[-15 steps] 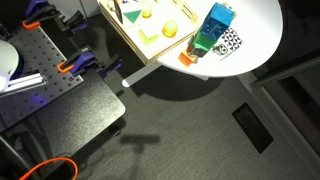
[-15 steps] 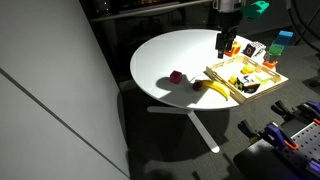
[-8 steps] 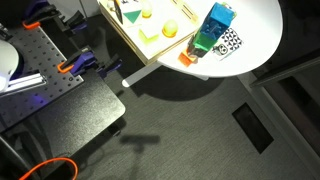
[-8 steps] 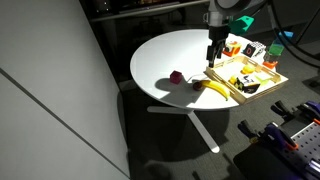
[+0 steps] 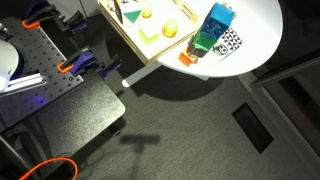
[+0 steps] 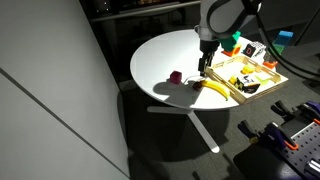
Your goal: Put the red fruit onto the tray
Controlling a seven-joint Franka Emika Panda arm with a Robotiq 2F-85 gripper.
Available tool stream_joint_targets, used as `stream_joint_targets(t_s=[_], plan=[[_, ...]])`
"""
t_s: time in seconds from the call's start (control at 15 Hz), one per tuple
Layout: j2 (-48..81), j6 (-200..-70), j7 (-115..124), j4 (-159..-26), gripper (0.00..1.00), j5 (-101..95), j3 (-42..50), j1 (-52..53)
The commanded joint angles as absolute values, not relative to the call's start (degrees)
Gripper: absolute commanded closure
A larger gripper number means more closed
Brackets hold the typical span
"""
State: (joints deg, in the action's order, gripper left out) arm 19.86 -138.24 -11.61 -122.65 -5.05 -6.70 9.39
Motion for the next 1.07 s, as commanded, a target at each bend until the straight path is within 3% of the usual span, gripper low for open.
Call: stream_joint_targets(t_s=[0.0,1.0], plan=[[21.5,-141.3,-8.8,-123.0,0.0,-8.3,-6.4,9.9],[34.3,-146.9,-6.8,-115.5,0.0,-9.5,-5.4,11.3]])
